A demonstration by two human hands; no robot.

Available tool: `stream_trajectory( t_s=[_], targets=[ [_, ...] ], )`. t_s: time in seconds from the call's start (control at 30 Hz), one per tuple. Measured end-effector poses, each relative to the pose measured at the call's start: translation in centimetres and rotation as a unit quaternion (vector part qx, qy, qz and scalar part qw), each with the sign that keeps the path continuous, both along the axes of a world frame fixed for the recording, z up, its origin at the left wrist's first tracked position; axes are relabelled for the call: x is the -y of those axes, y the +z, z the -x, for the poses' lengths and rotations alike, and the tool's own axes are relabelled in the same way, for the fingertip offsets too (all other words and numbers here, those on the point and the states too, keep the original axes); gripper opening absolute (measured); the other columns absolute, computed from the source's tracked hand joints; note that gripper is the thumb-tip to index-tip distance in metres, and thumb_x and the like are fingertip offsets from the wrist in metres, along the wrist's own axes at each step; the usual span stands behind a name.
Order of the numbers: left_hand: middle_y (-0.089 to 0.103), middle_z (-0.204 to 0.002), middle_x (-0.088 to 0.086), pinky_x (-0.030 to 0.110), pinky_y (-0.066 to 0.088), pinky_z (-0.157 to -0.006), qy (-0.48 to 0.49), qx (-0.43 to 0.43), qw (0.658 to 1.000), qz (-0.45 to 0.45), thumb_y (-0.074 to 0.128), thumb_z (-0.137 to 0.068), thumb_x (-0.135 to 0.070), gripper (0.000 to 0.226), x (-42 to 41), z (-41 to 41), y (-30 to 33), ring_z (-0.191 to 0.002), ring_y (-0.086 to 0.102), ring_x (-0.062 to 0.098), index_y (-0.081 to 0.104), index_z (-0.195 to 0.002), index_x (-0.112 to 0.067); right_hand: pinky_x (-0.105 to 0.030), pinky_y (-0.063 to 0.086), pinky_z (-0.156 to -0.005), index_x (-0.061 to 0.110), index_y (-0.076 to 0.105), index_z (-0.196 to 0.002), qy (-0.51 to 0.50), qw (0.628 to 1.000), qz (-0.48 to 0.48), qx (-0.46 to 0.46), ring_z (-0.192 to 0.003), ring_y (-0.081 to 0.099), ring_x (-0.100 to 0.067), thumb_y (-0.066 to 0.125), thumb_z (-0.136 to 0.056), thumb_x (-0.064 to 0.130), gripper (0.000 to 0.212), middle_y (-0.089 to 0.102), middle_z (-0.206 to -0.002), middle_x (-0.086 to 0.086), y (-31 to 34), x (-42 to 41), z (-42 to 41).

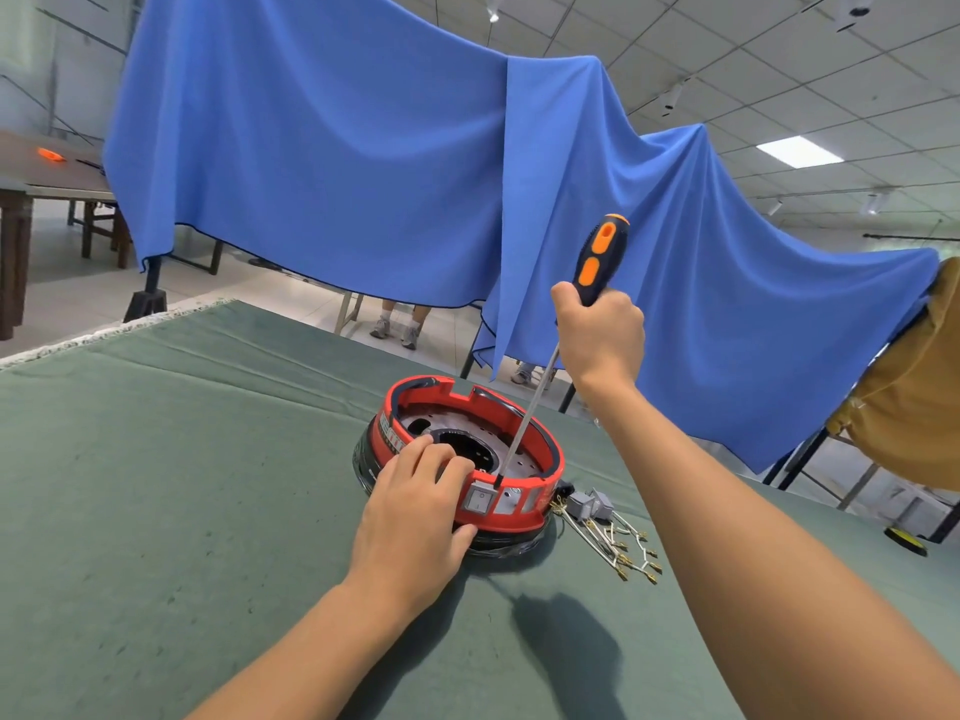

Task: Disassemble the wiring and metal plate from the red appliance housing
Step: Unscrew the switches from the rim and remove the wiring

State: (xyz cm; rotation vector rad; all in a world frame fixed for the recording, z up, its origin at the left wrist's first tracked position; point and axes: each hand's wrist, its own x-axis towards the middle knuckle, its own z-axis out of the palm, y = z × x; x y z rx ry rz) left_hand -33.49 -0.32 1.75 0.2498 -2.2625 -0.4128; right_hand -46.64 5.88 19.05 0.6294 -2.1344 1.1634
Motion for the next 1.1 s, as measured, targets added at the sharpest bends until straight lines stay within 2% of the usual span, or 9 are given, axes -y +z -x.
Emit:
stream_trajectory(
  t_s=[0.13,0.3,0.37,0.5,0.67,0.87,0.97,1.03,1.1],
  targets=[
    [0.056,-0.117,-0.001,0.038,0.039,-0.103,0.003,0.0,1.0,-0.001,0.082,-0.065,-0.029,0.054,0.1,0.3,-0.3,-0.124,0.046,0.025,0.059,-0.113,-0.018,-0.034,0.047,-0.059,0.006,0.06,-0.076,-0.002,0.999,-0.002,0.044,-0.067,0.057,-0.026,0.052,-0.084,0.037,0.033,0.07,-0.08,-0.012,-0.3,0.4,1.6],
    [0.047,-0.128,-0.006,0.032,0.026,-0.112,-0.007,-0.002,1.0,-0.007,0.072,-0.076,-0.036,0.054,0.3,0.5,-0.7,-0.133,0.031,0.018,0.051,-0.123,-0.023,-0.032,0.046,-0.058,0.007,0.06,-0.076,0.013,0.997,-0.026,0.073,-0.065,0.053,-0.023,0.052,-0.084,0.035,0.03,0.07,-0.084,-0.015,-0.7,1.5,2.8],
    [0.046,-0.128,-0.007,0.032,0.027,-0.112,-0.008,-0.002,1.0,-0.008,0.072,-0.076,-0.036,0.053,0.3,0.5,-0.8,-0.133,0.031,0.017,0.051,-0.123,-0.024,-0.035,0.048,-0.06,0.007,0.059,-0.075,0.023,0.996,-0.036,0.08,-0.067,0.055,-0.025,0.053,-0.083,0.034,0.029,0.07,-0.084,-0.016,-0.9,2.0,3.0],
    [0.053,-0.122,-0.005,0.035,0.034,-0.108,-0.001,-0.011,1.0,-0.01,0.079,-0.068,-0.034,0.054,0.3,0.7,-0.8,-0.128,0.04,0.021,0.056,-0.116,-0.023,-0.037,0.05,-0.063,0.005,0.061,-0.075,0.029,0.994,-0.04,0.097,-0.083,0.065,-0.033,0.052,-0.083,0.034,0.031,0.071,-0.085,-0.016,-1.3,2.7,3.8],
    [0.051,-0.125,-0.007,0.031,0.029,-0.109,-0.002,-0.014,1.0,-0.012,0.077,-0.07,-0.037,0.054,0.5,0.9,-1.1,-0.13,0.037,0.018,0.053,-0.117,-0.026,-0.028,0.04,-0.056,0.007,0.057,-0.069,0.042,0.992,-0.031,0.114,-0.064,0.05,-0.023,0.053,-0.085,0.032,0.029,0.069,-0.081,-0.016,-1.7,2.3,4.2],
    [0.047,-0.126,-0.007,0.031,0.027,-0.111,-0.01,-0.003,1.0,-0.002,0.072,-0.075,-0.037,0.051,0.6,0.8,-0.9,-0.132,0.032,0.017,0.052,-0.12,-0.024,-0.026,0.035,-0.047,0.012,0.054,-0.059,0.024,0.993,0.073,0.093,-0.049,0.048,-0.013,0.055,-0.079,0.03,0.028,0.06,-0.053,0.004,-1.2,-1.4,2.8],
    [0.048,-0.126,-0.007,0.031,0.026,-0.111,-0.008,0.002,1.0,0.004,0.071,-0.075,-0.036,0.051,0.5,0.6,-0.8,-0.133,0.032,0.018,0.052,-0.121,-0.024,-0.029,0.038,-0.05,0.006,0.06,-0.062,-0.007,0.985,0.159,0.069,-0.051,0.052,-0.017,0.054,-0.072,0.037,0.034,0.059,-0.052,0.002,-1.9,-4.0,1.5],
    [0.051,-0.124,-0.006,0.033,0.03,-0.109,-0.003,0.004,1.0,0.008,0.074,-0.073,-0.035,0.051,0.4,0.5,-0.7,-0.131,0.036,0.02,0.054,-0.118,-0.023,-0.032,0.037,-0.054,0.011,0.055,-0.058,-0.041,0.973,0.219,0.067,-0.055,0.051,-0.021,0.052,-0.072,0.041,0.033,0.056,-0.053,0.001,-3.2,-5.8,1.0],
    [0.052,-0.122,-0.005,0.034,0.033,-0.108,-0.003,0.004,1.0,0.01,0.076,-0.071,-0.034,0.051,0.4,0.4,-0.6,-0.13,0.039,0.021,0.056,-0.116,-0.022,-0.032,0.033,-0.052,0.016,0.048,-0.055,-0.077,0.952,0.281,0.088,-0.054,0.048,-0.018,0.054,-0.077,0.039,0.032,0.051,-0.052,0.003,-4.8,-7.5,0.6]
  ],
)
